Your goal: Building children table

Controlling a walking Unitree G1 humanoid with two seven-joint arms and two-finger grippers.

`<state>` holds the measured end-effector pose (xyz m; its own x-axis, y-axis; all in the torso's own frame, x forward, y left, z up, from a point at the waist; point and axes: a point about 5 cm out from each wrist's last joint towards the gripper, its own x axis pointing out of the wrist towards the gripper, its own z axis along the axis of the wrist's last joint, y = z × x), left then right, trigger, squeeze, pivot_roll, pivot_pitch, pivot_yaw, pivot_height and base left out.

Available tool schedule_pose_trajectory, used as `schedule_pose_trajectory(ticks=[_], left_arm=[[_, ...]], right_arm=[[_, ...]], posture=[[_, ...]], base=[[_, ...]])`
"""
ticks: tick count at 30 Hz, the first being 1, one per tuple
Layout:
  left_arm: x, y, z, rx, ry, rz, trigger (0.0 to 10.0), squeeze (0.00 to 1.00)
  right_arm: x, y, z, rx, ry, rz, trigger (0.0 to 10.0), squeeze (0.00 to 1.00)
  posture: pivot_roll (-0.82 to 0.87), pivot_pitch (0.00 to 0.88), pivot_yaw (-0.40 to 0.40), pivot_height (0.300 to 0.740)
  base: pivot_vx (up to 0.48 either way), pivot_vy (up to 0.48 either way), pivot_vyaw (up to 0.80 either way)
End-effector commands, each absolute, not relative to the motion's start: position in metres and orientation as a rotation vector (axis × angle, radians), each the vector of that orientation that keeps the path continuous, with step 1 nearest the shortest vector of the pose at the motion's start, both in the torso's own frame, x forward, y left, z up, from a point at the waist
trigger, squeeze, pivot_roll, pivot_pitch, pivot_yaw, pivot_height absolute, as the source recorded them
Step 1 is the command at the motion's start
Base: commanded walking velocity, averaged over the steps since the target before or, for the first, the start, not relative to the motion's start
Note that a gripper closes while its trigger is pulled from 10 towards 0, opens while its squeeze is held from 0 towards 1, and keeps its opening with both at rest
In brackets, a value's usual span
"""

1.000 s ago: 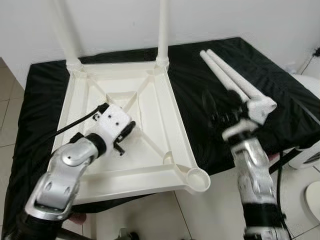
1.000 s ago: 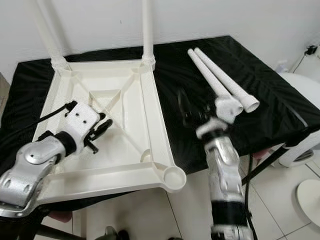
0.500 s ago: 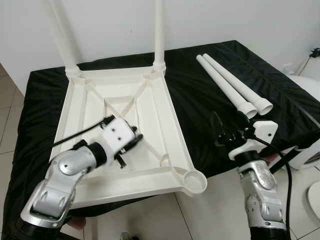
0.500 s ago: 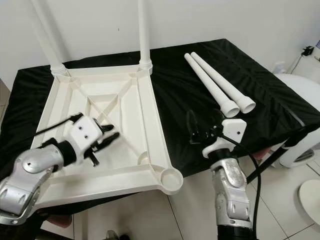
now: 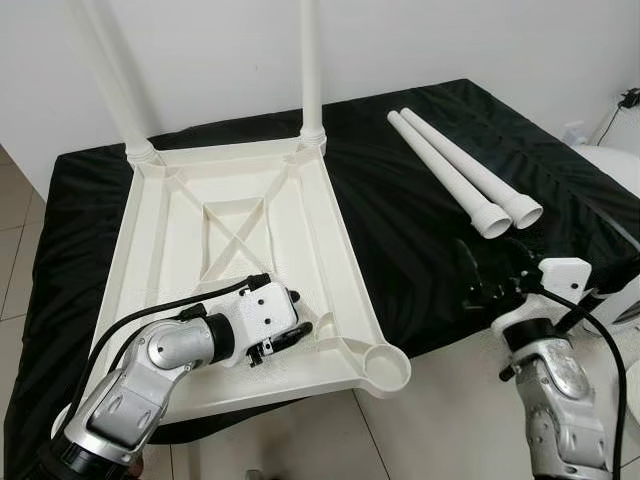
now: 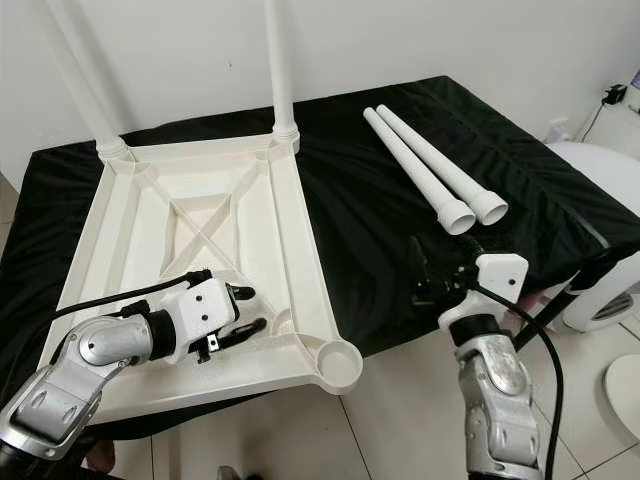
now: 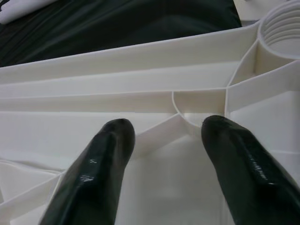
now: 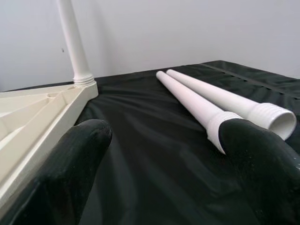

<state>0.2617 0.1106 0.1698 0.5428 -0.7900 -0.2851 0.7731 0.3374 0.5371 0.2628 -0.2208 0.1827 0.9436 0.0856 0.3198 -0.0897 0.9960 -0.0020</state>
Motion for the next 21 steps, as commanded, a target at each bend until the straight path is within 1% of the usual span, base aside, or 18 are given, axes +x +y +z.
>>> schedule_pose_trajectory(ticks=[1,2,4,5,10,14,18,21], left_arm=[[0.2617,0.1132,0.1662,0.718,-0.021,-1.037,10.0,1.0],[0.2611,0.114,0.1652,0.734,-0.023,-1.044,10.0,0.22],[0.2603,0.1146,0.1642,0.747,-0.023,-1.052,10.0,0.22],[0.2601,0.1149,0.1636,0.753,-0.022,-1.059,10.0,0.0],[0.2587,0.1155,0.1619,0.765,-0.014,-1.081,10.0,0.0],[0.2562,0.1162,0.1567,0.809,-0.004,-1.101,10.0,0.0],[0.2554,0.1149,0.1594,0.764,-0.003,-1.122,10.0,0.0],[0.2536,0.1151,0.1579,0.786,-0.002,-1.141,10.0,0.0]], right_arm=[[0.259,-0.2222,0.1823,0.025,-0.32,0.087,10.0,0.0],[0.2582,-0.2241,0.1816,0.02,-0.316,0.084,10.0,0.0],[0.2577,-0.2259,0.181,0.015,-0.312,0.082,10.0,0.0],[0.2578,-0.2266,0.181,0.013,-0.311,0.082,10.0,0.0],[0.2573,-0.2274,0.1819,0.008,-0.309,0.084,10.0,0.0],[0.2566,-0.2265,0.1816,0.01,-0.304,0.089,10.0,0.0],[0.2566,-0.2262,0.1804,0.008,-0.297,0.093,10.0,0.0],[0.2571,-0.2263,0.1807,0.006,-0.297,0.094,10.0,0.0]], posture=[[-0.13,0.1,0.078,0.74],[-0.13,0.101,0.081,0.74],[-0.13,0.101,0.081,0.74],[-0.13,0.1,0.08,0.74],[-0.13,0.099,0.083,0.74],[-0.13,0.097,0.082,0.74],[-0.13,0.097,0.081,0.74],[-0.13,0.097,0.081,0.74]], base=[[0.0,0.0,0.0],[0.0,0.0,0.0],[0.0,0.0,0.0],[0.0,0.0,0.0],[0.0,0.0,0.0],[0.0,0.0,0.0],[0.0,0.0,0.0],[0.0,0.0,0.0]])
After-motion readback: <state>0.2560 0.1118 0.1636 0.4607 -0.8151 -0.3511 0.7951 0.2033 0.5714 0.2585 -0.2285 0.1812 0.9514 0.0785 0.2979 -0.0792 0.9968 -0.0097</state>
